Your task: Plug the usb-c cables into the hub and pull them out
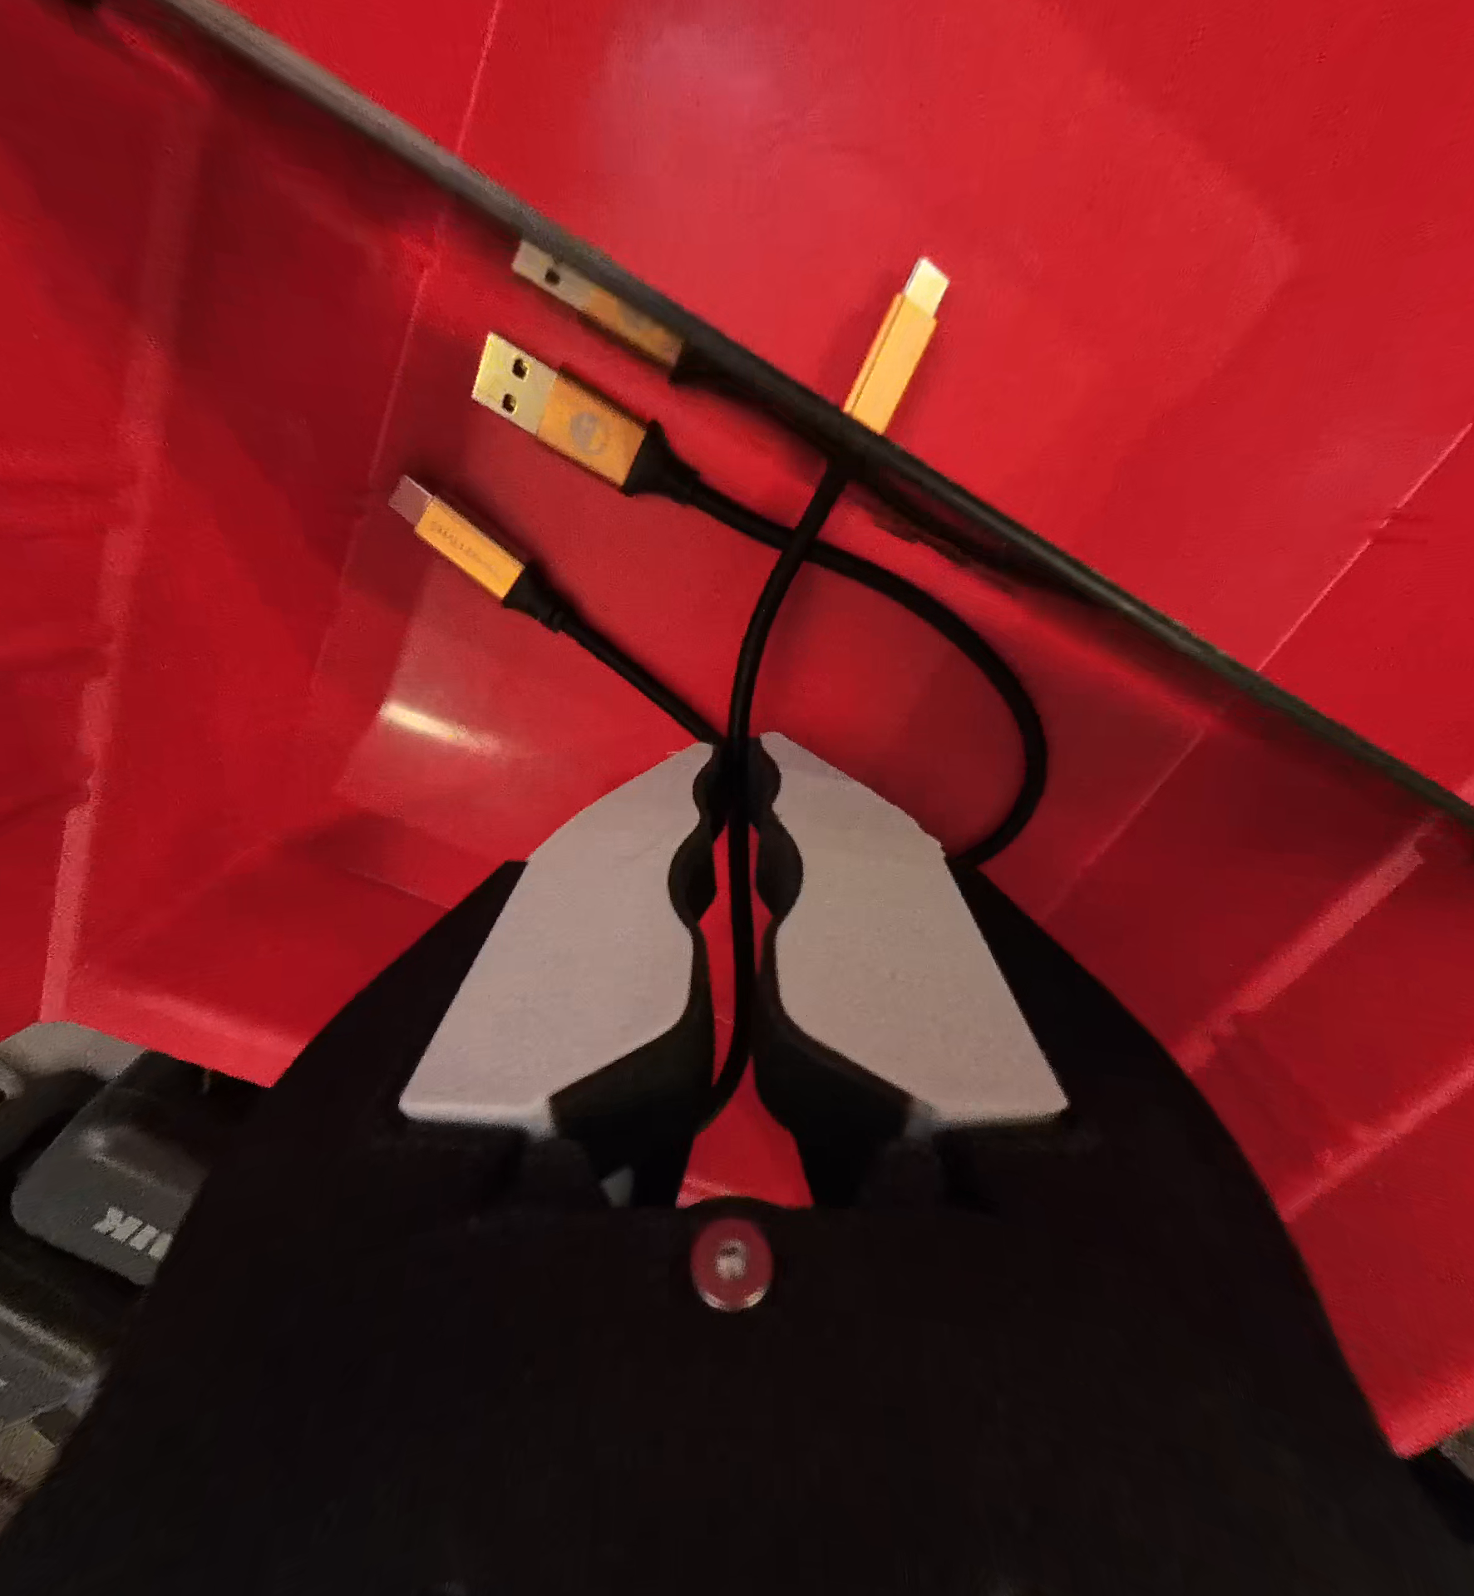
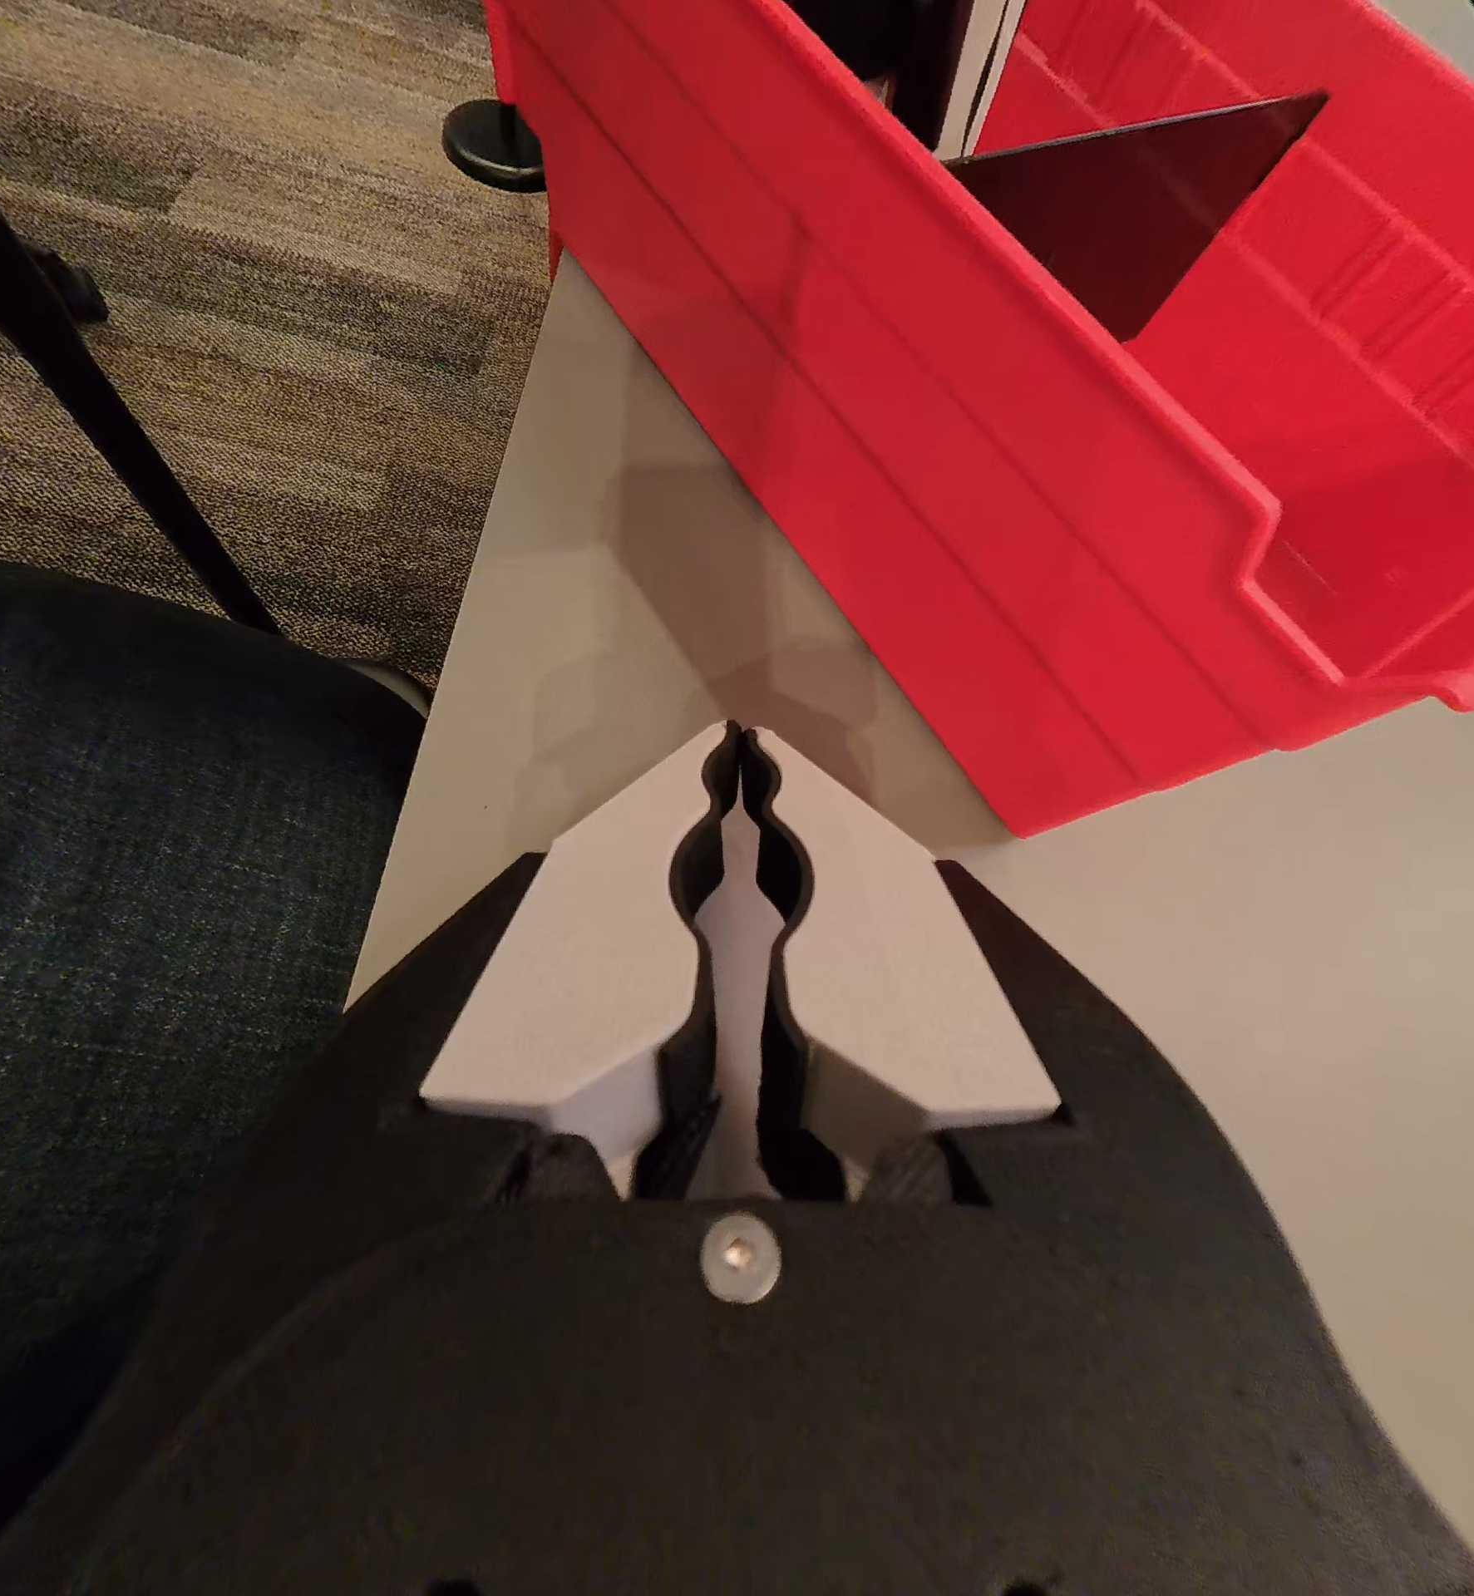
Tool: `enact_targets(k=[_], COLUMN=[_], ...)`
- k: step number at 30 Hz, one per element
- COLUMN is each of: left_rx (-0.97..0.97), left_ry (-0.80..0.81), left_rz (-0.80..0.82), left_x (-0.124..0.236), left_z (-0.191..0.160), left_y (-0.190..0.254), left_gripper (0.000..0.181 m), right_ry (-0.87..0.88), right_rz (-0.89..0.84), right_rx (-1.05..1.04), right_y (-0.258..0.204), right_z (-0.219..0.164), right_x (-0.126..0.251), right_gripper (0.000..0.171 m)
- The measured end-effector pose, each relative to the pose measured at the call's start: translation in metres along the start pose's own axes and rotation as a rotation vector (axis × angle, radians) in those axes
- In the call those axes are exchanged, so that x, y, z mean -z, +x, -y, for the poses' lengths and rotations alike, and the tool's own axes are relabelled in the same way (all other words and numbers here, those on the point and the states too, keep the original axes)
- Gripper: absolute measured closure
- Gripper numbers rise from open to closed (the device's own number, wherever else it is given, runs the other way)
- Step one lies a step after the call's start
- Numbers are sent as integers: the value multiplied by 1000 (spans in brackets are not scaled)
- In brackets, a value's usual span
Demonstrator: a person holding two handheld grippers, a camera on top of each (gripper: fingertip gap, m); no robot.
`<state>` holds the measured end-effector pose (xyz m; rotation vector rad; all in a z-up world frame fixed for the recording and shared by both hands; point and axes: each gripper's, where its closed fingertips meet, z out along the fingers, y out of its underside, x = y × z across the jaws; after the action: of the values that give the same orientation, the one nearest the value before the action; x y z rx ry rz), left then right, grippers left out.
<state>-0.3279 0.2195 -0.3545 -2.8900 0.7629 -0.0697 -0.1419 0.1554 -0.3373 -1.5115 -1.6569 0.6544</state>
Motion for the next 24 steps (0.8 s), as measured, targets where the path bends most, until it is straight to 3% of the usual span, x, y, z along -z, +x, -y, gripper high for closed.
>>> enact_targets(k=[14, 24], left_rx=[-38, -3], left_ry=[110, 334], left_rz=[5, -24], left_x=[-3, 11], left_z=[2, 11], left_y=[-3, 3], left_gripper=[178, 179], right_ry=[2, 15], right_rz=[-2, 2], right_rx=[-7, -20], right_y=[1, 2], right_z=[0, 1], right_x=[0, 1], right_gripper=[171, 171])
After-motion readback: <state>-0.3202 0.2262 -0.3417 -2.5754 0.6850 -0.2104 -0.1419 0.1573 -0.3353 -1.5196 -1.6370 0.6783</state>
